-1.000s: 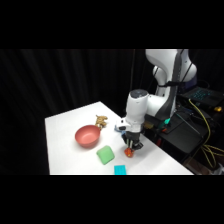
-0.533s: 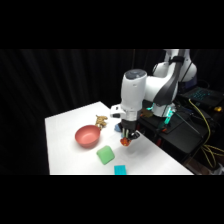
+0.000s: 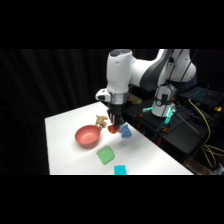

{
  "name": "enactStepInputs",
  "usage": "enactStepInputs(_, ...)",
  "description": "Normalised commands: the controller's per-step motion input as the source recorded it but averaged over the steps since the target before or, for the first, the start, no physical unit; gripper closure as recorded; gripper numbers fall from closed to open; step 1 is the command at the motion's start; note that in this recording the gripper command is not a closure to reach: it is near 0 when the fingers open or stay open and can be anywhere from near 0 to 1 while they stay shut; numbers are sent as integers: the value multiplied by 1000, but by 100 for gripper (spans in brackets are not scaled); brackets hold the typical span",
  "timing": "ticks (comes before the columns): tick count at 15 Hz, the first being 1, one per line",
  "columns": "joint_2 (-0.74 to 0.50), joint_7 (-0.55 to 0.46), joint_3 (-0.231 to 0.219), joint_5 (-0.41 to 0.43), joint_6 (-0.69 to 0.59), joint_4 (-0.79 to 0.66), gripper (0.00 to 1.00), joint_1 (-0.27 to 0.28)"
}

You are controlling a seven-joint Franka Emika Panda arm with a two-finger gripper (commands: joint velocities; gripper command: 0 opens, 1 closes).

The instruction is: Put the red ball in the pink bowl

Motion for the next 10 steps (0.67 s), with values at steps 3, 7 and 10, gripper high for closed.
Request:
enactStepInputs(3, 161, -250, -29, 36, -253, 533, 15, -209)
enactStepInputs(7, 362, -206, -42, 52, -160, 575, 15, -132)
enactStepInputs(10, 392, -162, -48, 44, -75, 491, 15, -68)
